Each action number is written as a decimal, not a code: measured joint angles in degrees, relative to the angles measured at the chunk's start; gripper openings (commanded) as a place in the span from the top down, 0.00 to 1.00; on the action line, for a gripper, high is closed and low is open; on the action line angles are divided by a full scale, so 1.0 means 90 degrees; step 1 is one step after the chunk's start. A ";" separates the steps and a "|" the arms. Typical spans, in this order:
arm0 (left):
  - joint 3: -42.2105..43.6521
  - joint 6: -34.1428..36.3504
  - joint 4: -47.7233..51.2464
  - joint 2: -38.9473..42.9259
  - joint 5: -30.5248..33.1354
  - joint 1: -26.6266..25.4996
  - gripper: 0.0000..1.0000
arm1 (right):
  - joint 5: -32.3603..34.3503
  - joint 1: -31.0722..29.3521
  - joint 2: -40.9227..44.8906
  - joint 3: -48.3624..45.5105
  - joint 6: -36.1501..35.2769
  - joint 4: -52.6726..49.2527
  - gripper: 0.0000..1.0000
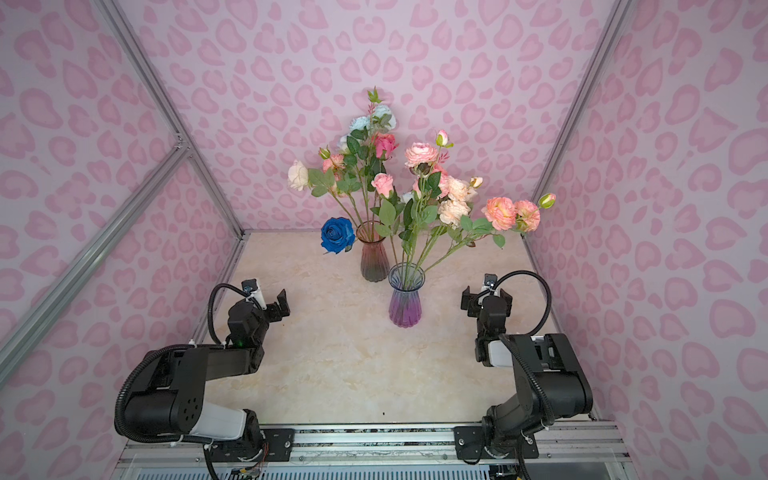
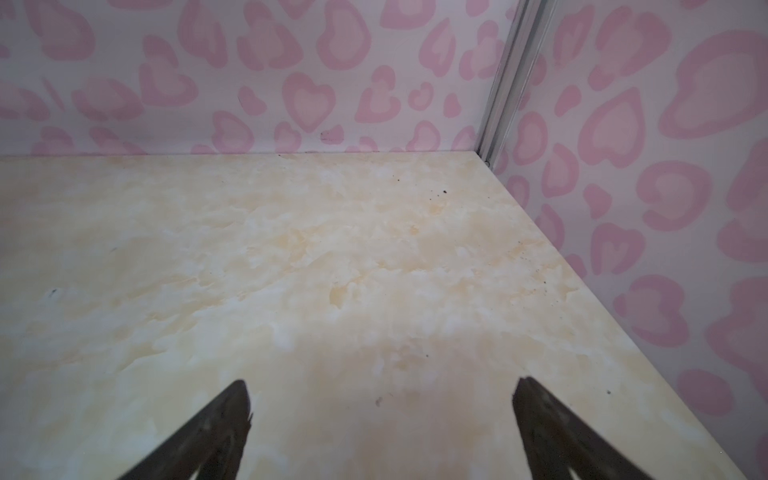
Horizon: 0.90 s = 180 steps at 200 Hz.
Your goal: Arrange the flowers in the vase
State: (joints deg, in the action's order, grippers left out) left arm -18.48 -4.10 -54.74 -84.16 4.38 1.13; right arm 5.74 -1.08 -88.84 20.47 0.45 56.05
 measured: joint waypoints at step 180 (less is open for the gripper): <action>-0.0029 0.0075 0.0029 -0.0005 0.0061 -0.0041 0.02 | -0.0095 -0.0005 0.0085 0.0034 0.0000 -0.0362 0.00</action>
